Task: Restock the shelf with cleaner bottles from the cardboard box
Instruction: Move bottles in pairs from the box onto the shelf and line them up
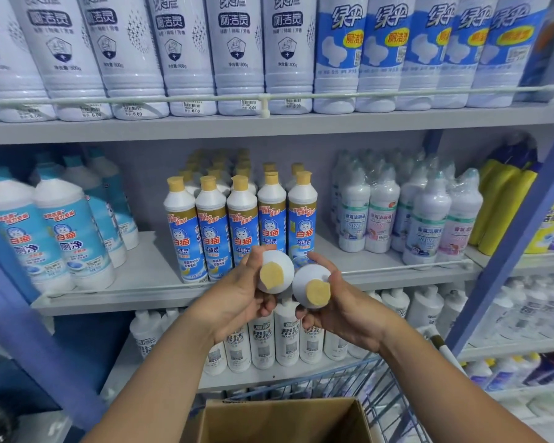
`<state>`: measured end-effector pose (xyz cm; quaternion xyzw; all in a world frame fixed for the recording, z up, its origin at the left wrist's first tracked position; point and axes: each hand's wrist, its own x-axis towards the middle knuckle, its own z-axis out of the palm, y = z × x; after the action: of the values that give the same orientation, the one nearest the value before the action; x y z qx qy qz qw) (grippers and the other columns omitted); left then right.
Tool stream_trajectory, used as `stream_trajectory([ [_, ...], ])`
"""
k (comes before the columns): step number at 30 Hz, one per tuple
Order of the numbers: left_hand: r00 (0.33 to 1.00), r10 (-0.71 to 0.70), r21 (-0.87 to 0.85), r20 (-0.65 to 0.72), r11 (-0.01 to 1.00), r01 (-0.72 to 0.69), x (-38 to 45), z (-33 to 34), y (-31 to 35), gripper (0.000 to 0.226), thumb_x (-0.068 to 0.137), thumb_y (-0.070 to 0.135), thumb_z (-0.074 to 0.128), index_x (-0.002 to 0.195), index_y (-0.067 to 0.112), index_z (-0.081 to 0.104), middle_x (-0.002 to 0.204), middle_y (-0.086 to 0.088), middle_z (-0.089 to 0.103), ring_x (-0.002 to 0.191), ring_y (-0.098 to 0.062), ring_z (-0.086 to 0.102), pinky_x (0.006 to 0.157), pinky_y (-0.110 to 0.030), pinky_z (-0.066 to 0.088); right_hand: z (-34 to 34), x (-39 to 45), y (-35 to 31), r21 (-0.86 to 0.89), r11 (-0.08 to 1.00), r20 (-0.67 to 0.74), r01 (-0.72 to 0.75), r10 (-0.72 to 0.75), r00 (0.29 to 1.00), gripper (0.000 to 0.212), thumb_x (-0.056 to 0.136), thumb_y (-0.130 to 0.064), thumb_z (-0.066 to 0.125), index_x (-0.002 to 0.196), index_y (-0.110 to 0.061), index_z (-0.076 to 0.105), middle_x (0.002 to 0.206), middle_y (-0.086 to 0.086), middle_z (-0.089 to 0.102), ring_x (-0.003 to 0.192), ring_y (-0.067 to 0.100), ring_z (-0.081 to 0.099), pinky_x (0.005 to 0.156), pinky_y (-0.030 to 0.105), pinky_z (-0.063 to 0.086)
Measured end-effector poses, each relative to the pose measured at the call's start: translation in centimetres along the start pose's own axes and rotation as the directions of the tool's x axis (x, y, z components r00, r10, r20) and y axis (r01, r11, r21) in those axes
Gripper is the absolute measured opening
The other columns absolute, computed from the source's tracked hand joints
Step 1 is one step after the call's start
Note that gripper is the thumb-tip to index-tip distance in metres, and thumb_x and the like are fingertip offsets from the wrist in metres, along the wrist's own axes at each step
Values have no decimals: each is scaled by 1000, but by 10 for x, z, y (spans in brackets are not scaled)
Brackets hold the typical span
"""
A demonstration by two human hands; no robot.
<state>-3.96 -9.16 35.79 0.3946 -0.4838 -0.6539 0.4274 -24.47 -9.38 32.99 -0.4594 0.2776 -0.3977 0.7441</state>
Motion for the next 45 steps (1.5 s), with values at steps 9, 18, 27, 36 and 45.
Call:
stream_trajectory([
  [9, 971, 48, -21, 233, 999, -44, 8, -17, 1, 94, 60, 22, 96, 140, 31, 47, 102, -8, 61, 75, -21, 54, 70, -35, 46, -15, 8, -10, -196, 981, 37, 2, 5, 999, 102, 73, 9, 82, 151, -34, 31, 114, 23, 56, 87, 35, 65, 82, 43, 55],
  [18, 997, 83, 199, -1, 977, -81, 26, -7, 4, 60, 83, 5, 77, 125, 41, 53, 91, -10, 66, 66, -28, 57, 61, -36, 49, -12, 30, -29, -357, 934, -146, -12, -43, 988, 64, 83, -12, 80, 137, -2, 46, 94, 19, 65, 70, 29, 63, 64, 34, 56],
  [27, 1000, 11, 148, -20, 989, -8, 53, -10, 19, 70, 73, 32, 77, 132, 27, 39, 79, -17, 57, 55, -25, 56, 52, -31, 49, -13, 49, -52, -389, 918, -234, -81, -13, 972, 50, 85, -21, 80, 126, -19, 51, 80, 13, 57, 57, 27, 61, 54, 30, 52],
  [36, 996, 22, 283, -87, 959, 4, 74, -8, 28, 49, 91, 43, 66, 131, 32, 38, 79, -17, 60, 50, -23, 58, 46, -28, 48, -20, 64, -68, -475, 867, -306, -147, -6, 952, 38, 83, -42, 79, 113, -26, 60, 67, 3, 55, 46, 17, 48, 45, 24, 38],
  [45, 972, 20, 403, -235, 912, 78, 93, 6, 34, 45, 92, 57, 58, 120, 24, 46, 79, -14, 66, 46, -22, 59, 47, -28, 47, -34, 80, -80, -624, 744, -412, -240, -52, 910, 44, 68, -60, 83, 100, -31, 74, 63, -13, 59, 56, 14, 29, 45, 23, 23],
])
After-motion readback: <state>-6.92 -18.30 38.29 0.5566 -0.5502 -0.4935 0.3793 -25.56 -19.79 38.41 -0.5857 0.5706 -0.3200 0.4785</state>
